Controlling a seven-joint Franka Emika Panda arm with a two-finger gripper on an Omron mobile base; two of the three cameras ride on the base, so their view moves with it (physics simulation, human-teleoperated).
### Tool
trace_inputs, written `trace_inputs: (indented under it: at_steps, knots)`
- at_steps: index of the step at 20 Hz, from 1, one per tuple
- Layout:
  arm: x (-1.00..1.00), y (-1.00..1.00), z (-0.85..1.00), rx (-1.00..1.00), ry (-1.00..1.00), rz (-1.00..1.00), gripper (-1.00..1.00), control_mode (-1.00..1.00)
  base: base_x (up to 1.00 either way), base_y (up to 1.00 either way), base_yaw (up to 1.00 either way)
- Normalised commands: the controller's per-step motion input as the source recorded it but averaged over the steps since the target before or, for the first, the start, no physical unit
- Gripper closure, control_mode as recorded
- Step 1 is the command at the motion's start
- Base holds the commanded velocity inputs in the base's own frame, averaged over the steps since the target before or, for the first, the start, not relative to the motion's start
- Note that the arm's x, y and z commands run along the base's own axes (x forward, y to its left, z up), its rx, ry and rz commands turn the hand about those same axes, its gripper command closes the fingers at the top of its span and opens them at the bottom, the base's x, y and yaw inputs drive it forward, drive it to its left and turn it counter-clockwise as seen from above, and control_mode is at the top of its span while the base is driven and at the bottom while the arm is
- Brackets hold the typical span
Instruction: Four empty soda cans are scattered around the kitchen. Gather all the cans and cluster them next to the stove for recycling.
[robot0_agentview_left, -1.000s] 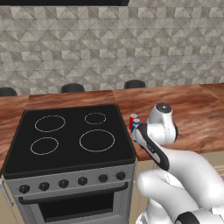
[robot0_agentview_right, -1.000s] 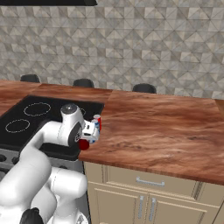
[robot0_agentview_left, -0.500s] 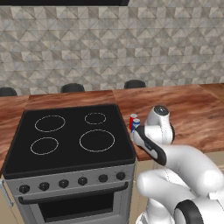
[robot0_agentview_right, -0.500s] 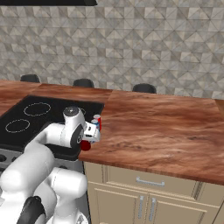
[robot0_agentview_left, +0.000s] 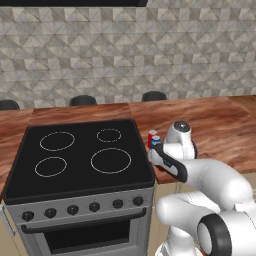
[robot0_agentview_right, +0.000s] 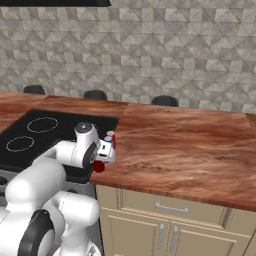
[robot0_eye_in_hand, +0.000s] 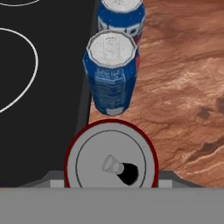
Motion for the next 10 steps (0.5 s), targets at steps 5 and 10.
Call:
trace_inputs:
  at_steps: [5, 10]
  knots:
    - [0.02, 0.0, -0.17, 0.0, 0.0, 0.0, 1.0, -1.0, 0.0, 0.0, 0.0]
    - [0.01, 0.0, -0.06, 0.0, 0.01, 0.0, 1.0, -1.0, 0.0, 0.0, 0.0]
